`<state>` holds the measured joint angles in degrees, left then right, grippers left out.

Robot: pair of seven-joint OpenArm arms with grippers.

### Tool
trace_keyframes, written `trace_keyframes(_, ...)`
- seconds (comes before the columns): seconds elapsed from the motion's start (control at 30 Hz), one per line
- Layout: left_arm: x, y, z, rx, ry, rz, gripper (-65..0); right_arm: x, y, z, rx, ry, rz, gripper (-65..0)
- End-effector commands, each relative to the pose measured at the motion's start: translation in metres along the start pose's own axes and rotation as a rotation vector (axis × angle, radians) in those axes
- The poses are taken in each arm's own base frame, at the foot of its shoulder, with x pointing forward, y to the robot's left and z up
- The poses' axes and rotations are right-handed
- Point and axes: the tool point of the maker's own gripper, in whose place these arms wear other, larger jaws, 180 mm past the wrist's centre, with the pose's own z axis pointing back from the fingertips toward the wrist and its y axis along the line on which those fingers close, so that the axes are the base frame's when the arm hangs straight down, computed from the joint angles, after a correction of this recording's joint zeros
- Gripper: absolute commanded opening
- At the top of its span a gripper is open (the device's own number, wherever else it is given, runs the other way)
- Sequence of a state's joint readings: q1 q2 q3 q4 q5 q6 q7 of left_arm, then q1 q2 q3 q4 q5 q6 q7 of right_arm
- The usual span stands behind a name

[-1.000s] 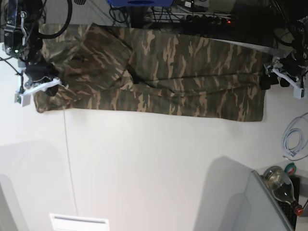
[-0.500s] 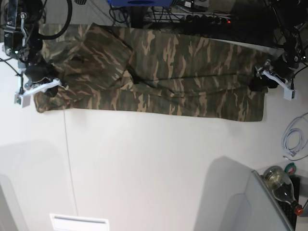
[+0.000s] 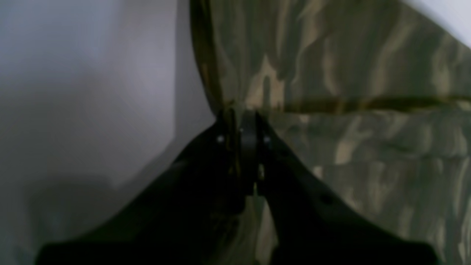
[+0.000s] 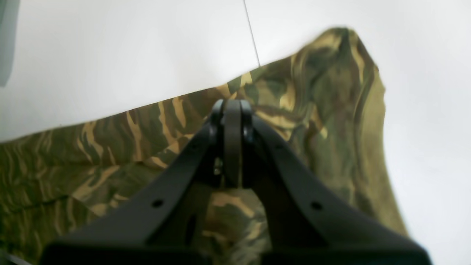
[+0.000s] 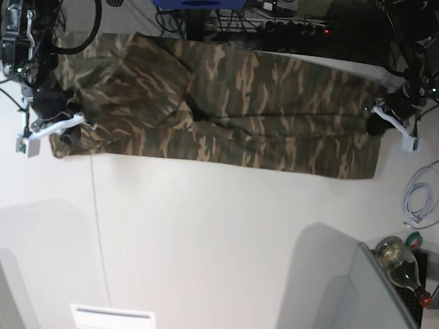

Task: Layout the t-shirt on the table in an organized manner, then fold the t-shirt properly
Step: 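Lift the strip end with the left gripper and fold it toward the right gripper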

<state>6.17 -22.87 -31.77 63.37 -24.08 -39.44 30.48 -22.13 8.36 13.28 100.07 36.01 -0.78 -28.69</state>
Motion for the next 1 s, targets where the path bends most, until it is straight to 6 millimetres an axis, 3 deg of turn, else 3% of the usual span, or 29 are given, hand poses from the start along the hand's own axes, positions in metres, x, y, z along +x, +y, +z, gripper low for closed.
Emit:
trace_keyframes(0.0, 0.028, -0.002, 0.009, -0.008, -0.073, -0.056, -65.0, 0.010, 0.002, 0.003, 0.014, -0.032, 0.010, -64.2)
trace_keyframes(0.13, 0.053, -0.044, 0.026, -0.052, -0.156, -0.187, -65.0, 0.010, -0.001, 0.003, 0.008, -0.034, 0.007, -64.2)
trace_keyframes(0.2, 0.053, -0.076, 0.030, -0.109, -0.163, -0.254, -65.0, 0.011, -0.001, 0.003, 0.007, -0.035, 0.007, -64.2)
trace_keyframes(0.4, 0.033, -0.142, 0.018, -0.167, -0.114, -0.286, -65.0, 0.014, -0.001, 0.003, 0.008, -0.042, 0.008, -64.2)
trace_keyframes(0.57, 0.003, -0.195, 0.005, -0.277, -0.040, -0.306, -65.0, 0.014, -0.001, 0.003, 0.007, -0.042, 0.010, -64.2)
trace_keyframes(0.97, -0.025, -0.293, -0.009, -0.445, 0.013, -0.321, -65.0, 0.014, -0.002, 0.003, 0.005, -0.040, 0.008, -64.2)
